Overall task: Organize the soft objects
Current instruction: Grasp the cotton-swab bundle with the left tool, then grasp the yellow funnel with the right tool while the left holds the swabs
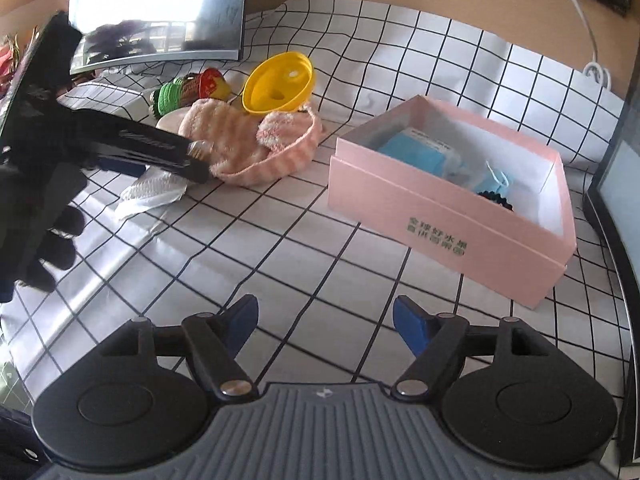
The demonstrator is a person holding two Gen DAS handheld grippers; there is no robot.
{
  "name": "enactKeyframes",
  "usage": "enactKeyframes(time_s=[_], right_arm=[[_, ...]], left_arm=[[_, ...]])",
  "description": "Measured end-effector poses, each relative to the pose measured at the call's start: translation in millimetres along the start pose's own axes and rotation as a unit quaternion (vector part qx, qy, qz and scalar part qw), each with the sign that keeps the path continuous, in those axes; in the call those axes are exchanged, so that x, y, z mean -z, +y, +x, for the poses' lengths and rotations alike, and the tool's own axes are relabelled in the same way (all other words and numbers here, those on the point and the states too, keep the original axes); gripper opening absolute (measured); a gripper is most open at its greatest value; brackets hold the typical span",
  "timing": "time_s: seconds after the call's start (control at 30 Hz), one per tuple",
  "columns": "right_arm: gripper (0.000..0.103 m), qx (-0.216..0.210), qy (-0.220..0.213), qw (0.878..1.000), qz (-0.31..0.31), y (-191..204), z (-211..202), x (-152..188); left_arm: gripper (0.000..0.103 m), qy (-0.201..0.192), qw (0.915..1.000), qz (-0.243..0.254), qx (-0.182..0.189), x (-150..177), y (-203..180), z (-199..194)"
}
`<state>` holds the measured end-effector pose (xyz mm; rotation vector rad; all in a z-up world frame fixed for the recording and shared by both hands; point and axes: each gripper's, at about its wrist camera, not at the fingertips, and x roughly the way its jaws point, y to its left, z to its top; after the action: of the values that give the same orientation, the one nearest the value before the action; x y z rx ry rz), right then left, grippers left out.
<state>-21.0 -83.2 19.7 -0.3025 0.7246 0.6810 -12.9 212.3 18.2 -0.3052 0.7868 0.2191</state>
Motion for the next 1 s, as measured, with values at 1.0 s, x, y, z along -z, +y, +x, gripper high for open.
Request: enactKeyframes(time_s=[1.0], right_arm=[[0.099,0.043,-0.093,0.992,-0.067,99,154,-221]], left_arm=[[0.079,0.002,0.9917,-0.067,0.109,66,52,-90]])
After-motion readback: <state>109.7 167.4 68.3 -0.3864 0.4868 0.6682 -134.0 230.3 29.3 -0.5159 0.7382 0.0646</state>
